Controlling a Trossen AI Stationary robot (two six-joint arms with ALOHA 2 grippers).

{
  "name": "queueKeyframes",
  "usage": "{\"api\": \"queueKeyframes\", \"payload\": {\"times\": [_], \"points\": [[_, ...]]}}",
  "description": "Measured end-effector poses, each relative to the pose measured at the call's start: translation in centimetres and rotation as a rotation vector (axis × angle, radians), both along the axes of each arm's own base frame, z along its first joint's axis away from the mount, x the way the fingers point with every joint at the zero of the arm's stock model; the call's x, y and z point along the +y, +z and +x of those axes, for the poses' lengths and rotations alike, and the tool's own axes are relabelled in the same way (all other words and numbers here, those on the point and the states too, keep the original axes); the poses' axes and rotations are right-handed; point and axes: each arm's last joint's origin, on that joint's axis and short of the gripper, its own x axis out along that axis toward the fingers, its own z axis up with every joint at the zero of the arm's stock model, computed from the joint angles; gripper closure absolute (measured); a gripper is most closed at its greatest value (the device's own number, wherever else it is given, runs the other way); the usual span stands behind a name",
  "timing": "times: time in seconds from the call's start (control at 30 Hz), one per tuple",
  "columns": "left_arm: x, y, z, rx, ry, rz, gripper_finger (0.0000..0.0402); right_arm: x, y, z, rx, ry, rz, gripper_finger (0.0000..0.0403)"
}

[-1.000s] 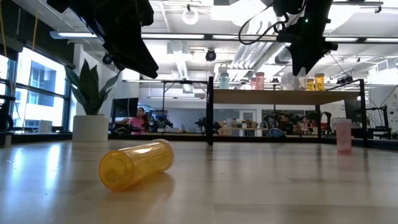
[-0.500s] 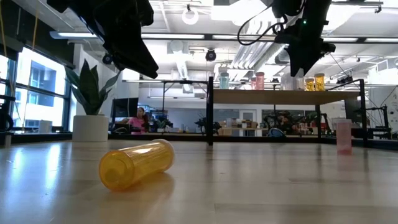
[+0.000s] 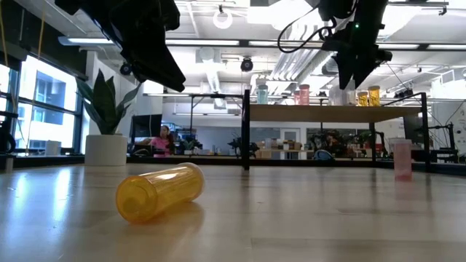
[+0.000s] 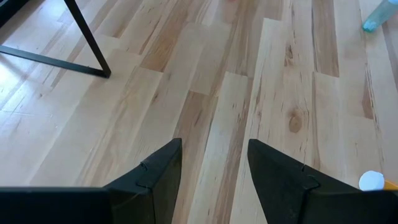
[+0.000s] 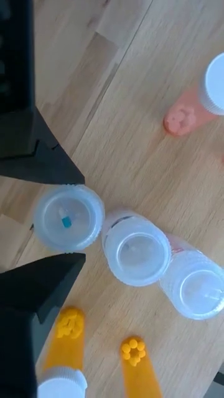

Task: Pick and place medicine bottles onto shelf by color
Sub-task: Put the transparent pill bottle on the shelf aligned with the other transparent pill bottle, then put the yellow pill bottle on the shelf aligned with the other yellow pill bottle

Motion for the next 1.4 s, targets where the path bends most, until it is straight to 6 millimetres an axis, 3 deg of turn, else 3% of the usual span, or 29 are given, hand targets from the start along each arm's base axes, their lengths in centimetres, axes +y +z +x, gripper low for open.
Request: {"api": "queueKeyframes", "payload": {"times": [0.37, 0.63, 0.8, 1.2, 1.4], "points": [[0.0, 0.0, 0.0, 0.0, 0.0, 0.0, 0.0229, 0.0, 0.2, 0.0, 0.003, 0.004, -0.01, 0.0206], [0.0, 0.0, 0.0, -0.005, 0.012, -0.013, 0.0229, 0.2, 2.0, -0.1, -0.018, 0.026, -0.027, 0.0206], [-0.3, 0.0, 0.0, -0.03, 0.07, -0.111, 0.0229, 1.6, 2.9, 0.0, -0.037, 0.084, -0.03, 0.0206], [-5.8, 1.0, 0.2, -0.186, 0.038, -0.198, 0.0229, 6.5, 4.5, -0.6, -0.167, 0.198, -0.022, 0.0206], [-8.7, 2.9, 0.2, -0.27, -0.031, -0.214, 0.0229, 7.9, 4.5, -0.2, -0.161, 0.257, -0.051, 0.0206]]}}
